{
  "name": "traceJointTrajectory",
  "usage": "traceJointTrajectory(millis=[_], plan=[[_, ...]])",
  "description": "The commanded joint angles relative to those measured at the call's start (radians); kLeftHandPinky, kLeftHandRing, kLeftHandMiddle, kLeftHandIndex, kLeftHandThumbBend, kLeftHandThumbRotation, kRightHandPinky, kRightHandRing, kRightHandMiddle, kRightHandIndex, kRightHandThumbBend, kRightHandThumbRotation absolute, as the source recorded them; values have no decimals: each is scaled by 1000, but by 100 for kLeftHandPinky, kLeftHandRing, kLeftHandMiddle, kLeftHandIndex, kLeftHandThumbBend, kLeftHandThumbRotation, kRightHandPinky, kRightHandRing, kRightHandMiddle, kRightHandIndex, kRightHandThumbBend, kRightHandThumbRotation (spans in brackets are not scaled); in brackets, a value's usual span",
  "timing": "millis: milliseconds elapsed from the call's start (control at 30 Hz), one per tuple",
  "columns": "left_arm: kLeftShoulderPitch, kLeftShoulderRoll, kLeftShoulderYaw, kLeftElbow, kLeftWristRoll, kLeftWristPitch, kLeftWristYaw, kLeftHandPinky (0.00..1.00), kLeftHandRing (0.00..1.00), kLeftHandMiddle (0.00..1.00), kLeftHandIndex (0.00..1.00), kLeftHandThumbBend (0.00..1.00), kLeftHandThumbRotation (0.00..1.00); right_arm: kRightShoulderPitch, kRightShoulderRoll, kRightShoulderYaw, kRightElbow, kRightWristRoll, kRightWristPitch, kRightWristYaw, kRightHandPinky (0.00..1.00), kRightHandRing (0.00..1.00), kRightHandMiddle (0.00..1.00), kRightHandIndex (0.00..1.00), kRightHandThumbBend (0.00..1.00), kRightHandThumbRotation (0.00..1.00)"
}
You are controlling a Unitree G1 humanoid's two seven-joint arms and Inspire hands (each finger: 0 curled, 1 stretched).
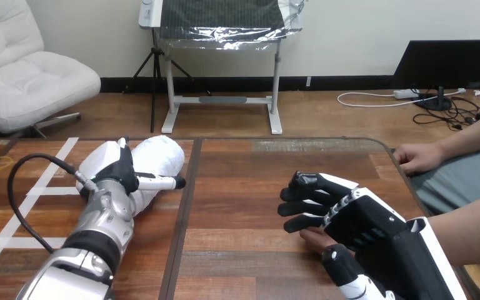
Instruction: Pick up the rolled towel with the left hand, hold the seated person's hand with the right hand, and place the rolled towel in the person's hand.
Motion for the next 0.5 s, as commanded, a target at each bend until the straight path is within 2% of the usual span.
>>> traceJointTrajectory(millis=[0, 267, 467], plan=[[-94, -6, -13, 14, 3, 14, -1, 100, 100, 100, 99, 97, 42, -47, -3, -6, -46, 24, -16, 8, 62, 70, 74, 75, 55, 55], [-110, -18, -29, 33, 17, 57, -14, 100, 100, 100, 98, 97, 42, -41, -1, -8, -55, 32, -22, 17, 62, 70, 74, 75, 55, 52], [-114, -29, -30, 35, 18, 78, 6, 100, 99, 99, 96, 96, 38, -37, -3, -10, -60, 35, -20, 18, 62, 70, 74, 74, 56, 53]])
